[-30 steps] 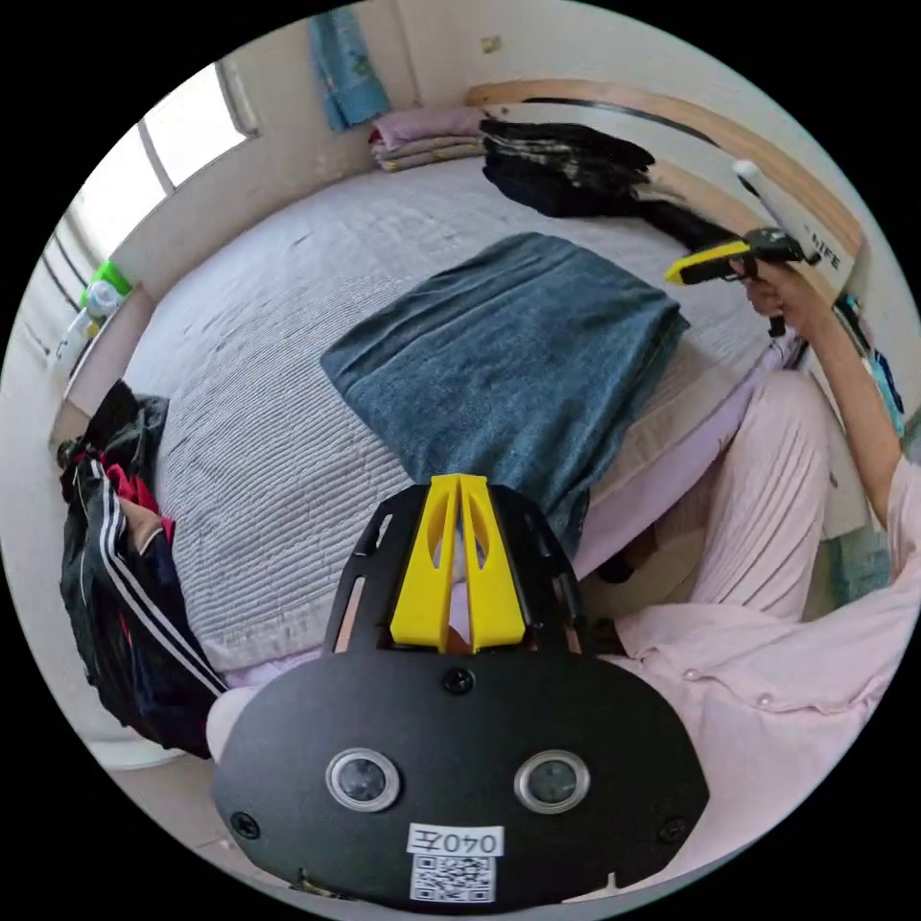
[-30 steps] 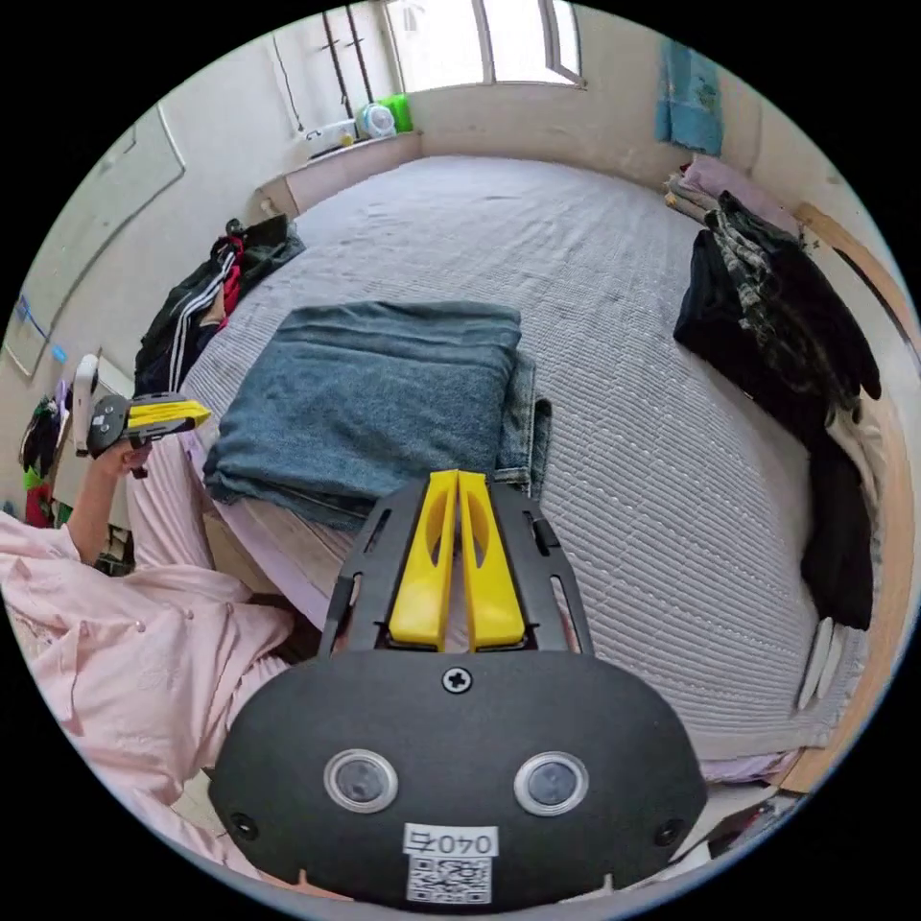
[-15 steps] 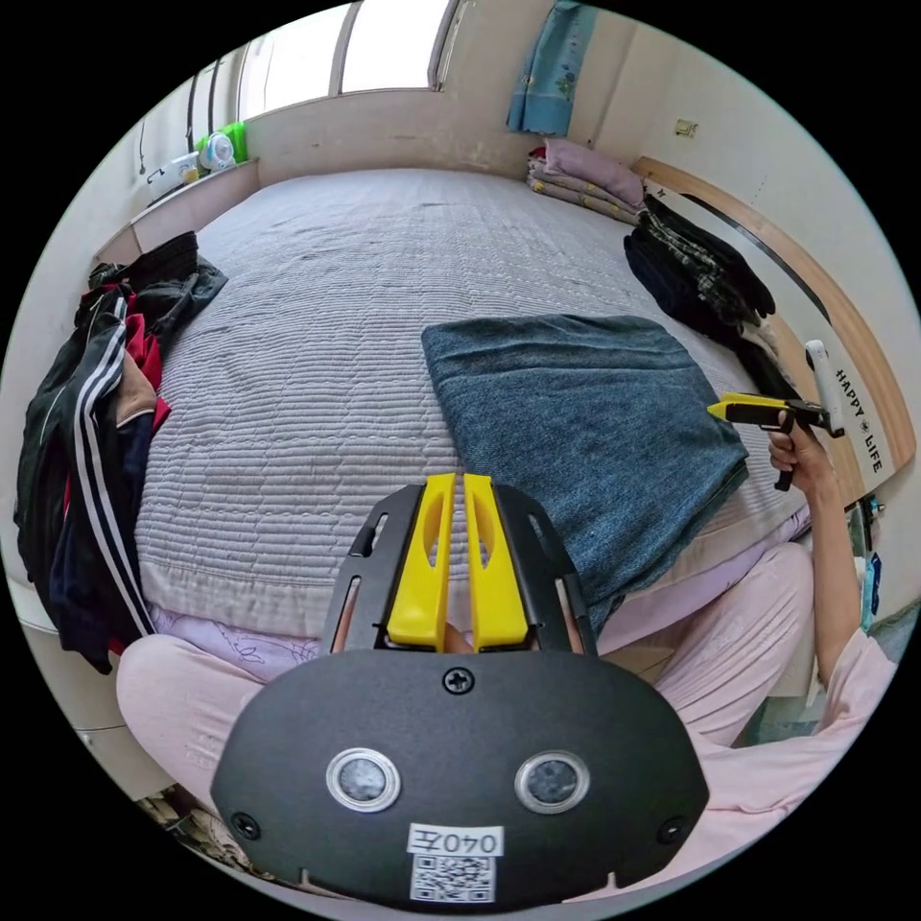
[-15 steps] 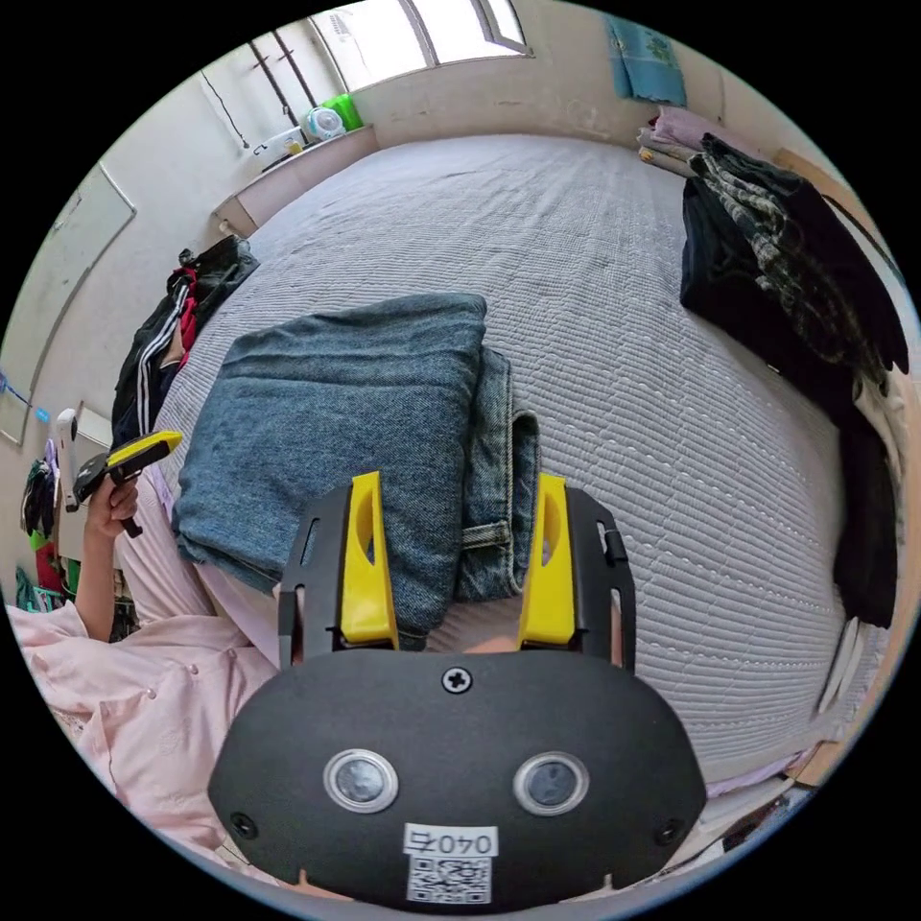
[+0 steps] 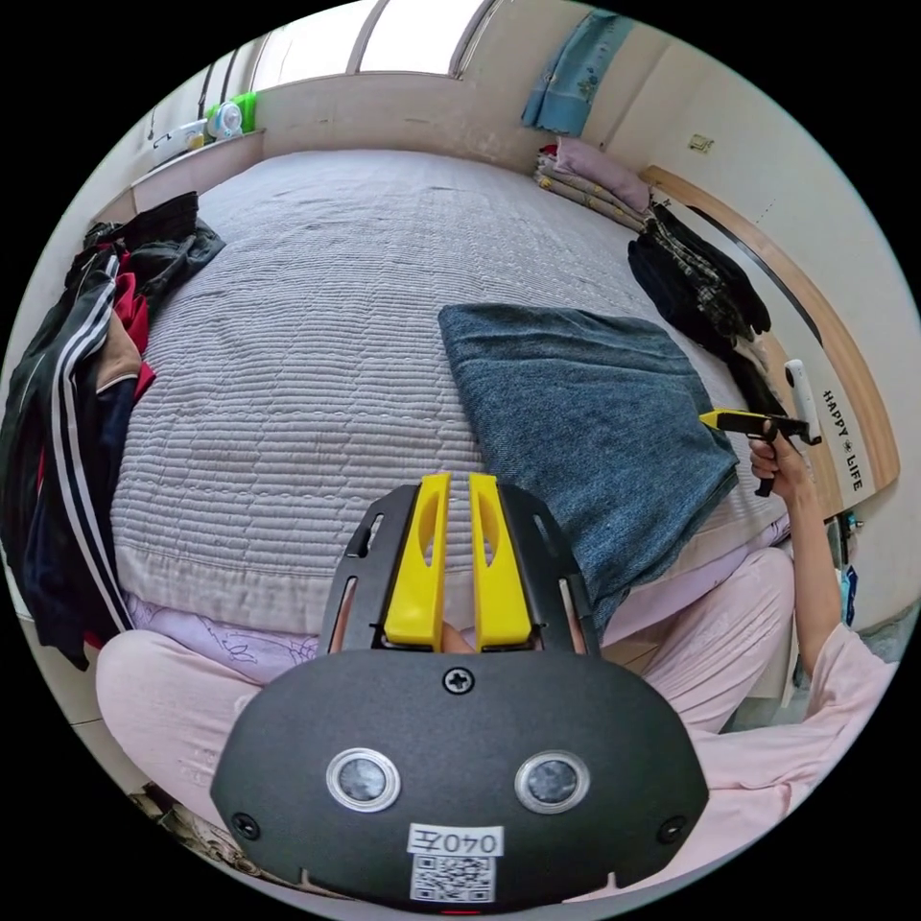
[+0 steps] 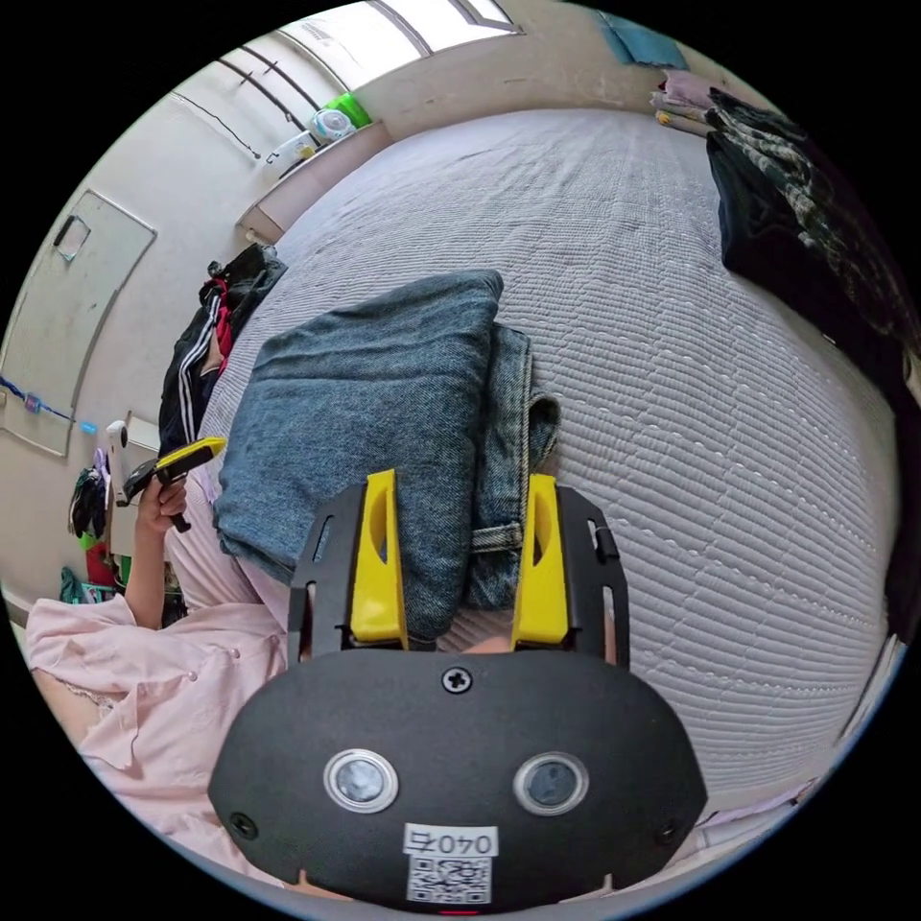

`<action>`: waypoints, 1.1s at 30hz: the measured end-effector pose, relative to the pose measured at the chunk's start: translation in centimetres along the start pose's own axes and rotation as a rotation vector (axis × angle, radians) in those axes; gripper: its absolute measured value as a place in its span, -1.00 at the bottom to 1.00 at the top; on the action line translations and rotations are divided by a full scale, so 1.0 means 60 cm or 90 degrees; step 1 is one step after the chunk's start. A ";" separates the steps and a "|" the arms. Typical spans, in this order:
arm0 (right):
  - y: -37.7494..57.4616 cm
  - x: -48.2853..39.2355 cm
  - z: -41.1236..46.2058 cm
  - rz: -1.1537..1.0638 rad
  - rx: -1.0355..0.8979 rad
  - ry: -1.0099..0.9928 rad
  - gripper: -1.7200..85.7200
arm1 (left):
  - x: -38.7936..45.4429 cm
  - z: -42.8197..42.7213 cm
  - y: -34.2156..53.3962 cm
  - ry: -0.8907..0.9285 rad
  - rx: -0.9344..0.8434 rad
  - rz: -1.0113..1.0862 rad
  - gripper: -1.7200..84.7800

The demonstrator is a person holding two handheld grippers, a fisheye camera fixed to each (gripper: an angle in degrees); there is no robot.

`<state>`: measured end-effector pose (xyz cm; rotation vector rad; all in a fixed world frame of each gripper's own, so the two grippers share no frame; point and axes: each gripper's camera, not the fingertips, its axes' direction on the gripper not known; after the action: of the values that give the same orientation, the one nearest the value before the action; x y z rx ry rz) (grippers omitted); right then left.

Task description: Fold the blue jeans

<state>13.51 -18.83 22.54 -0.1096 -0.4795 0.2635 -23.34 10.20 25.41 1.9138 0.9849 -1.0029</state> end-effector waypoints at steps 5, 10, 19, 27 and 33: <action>-0.005 0.049 0.008 0.031 0.001 -0.075 -0.48 | -0.055 0.010 -0.014 0.185 0.004 -0.036 -0.80; -0.013 0.061 0.018 0.016 -0.012 -0.037 -0.48 | -0.076 0.052 -0.034 0.192 -0.054 -0.043 -0.74; -0.019 0.121 0.021 0.018 -0.030 -0.087 -0.53 | -0.064 0.076 -0.072 0.203 -0.098 0.011 -0.76; -0.019 0.181 0.031 0.043 -0.024 -0.118 -0.57 | -0.117 0.077 -0.111 0.198 -0.073 -0.077 -0.82; -0.018 0.204 0.037 0.026 -0.030 -0.167 -0.68 | -0.108 0.083 -0.154 0.241 -0.100 -0.069 -0.89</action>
<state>23.17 -16.37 30.08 -0.1318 -0.7454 0.3078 -35.43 8.01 26.64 1.9732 1.3510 -0.6081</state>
